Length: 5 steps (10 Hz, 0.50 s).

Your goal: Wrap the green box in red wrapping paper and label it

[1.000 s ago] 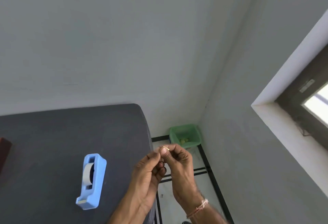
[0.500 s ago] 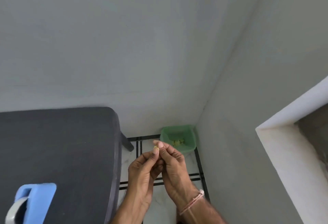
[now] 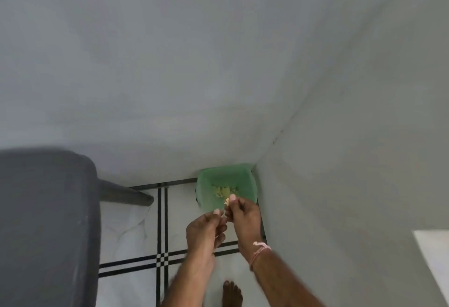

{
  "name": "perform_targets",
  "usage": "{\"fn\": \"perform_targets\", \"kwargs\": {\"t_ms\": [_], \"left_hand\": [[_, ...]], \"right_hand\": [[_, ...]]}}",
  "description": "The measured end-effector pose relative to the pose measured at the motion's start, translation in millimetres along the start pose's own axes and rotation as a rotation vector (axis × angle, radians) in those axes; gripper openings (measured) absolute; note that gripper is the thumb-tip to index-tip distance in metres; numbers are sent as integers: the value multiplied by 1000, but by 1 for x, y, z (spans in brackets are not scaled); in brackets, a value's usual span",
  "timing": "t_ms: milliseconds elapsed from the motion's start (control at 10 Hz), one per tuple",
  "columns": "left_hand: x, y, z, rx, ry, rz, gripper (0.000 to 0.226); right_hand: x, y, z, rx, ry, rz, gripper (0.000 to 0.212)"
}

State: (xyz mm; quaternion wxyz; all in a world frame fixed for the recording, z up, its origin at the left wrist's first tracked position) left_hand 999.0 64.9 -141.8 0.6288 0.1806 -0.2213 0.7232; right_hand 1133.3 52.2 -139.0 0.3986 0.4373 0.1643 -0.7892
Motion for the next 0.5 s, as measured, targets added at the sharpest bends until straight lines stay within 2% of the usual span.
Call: {"fn": "perform_targets", "kwargs": {"t_ms": [200,300,400,500], "left_hand": [[-36,-18,-159,38,-42,-231,15],[-53,-24,-223,46,-61,-310,15],[-61,-23,-251,68,-87,-375,20],[-53,-20,-242,112,-118,-468,36]], "right_hand": [[88,-3,-149,80,-86,94,22],[130,-8,-204,68,-116,135,32],[155,-12,-225,62,-159,110,46],[163,-10,-225,88,-178,107,46]]}}
Point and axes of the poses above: each hand's wrist, its own z-axis away from the middle knuckle, its own y-axis out of the back of the hand, x = y × z, the point moved 7 cm from there along -z, towards the middle knuckle, and after that the axes turned 1 degree about -y, right-handed, at the moved point
